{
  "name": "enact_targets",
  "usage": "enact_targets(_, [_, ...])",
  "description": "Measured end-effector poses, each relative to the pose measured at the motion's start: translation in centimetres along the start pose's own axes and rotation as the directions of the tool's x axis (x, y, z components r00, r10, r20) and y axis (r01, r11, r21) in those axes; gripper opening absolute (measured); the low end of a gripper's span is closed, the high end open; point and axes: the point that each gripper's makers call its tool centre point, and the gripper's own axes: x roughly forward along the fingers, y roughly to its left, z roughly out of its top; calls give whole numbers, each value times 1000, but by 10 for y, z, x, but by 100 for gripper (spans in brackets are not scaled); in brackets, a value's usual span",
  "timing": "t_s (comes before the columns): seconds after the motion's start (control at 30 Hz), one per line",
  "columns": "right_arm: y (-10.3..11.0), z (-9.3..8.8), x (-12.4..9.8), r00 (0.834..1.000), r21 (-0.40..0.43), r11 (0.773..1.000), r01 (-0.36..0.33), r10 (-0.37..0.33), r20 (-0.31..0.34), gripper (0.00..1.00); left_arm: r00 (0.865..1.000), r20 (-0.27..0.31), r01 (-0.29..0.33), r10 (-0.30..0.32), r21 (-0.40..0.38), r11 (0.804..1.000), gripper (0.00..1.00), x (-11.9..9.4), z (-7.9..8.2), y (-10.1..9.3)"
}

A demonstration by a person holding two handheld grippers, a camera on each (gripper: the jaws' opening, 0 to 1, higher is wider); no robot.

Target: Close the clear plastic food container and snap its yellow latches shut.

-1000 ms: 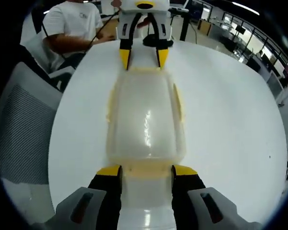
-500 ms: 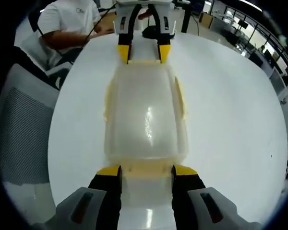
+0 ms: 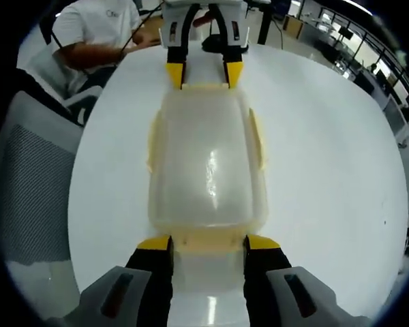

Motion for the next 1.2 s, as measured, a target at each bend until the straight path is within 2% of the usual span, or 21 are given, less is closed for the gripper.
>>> enact_targets(0.13, [-1, -2, 0, 1000, -4, 1000, -4, 4, -18, 39, 1000, 3, 1, -1, -1, 1000, 39, 0, 0, 0])
enact_targets(0.33, [0, -2, 0, 1000, -1, 1000, -3, 3, -6, 40, 1000, -5, 3, -3, 2, 1000, 39, 0, 0, -1])
enact_targets(0.47, [0, -1, 1, 999, -11, 1000, -5, 5, -37, 40, 1000, -22, 4, -4, 2, 1000, 40, 0, 0, 0])
enact_targets(0.67, [-2, -2, 1, 998, -17, 1000, -16, 15, -55, 40, 1000, -1, 1, -1, -11, 1000, 39, 0, -1, 1])
enact_targets(0.9, [-3, -1, 2, 994, -12, 1000, -13, 12, -106, 39, 1000, 19, -4, 4, -14, 1000, 39, -1, -1, 0])
enact_targets(1.0, [-3, -3, 0, 996, -15, 1000, -12, 10, -90, 39, 999, 40, -1, 1, -11, 1000, 39, -2, -2, -1])
enact_targets(1.2, [-1, -1, -2, 1000, -16, 1000, -7, 7, -12, 39, 1000, -11, -9, 8, -27, 1000, 39, -2, -1, -5])
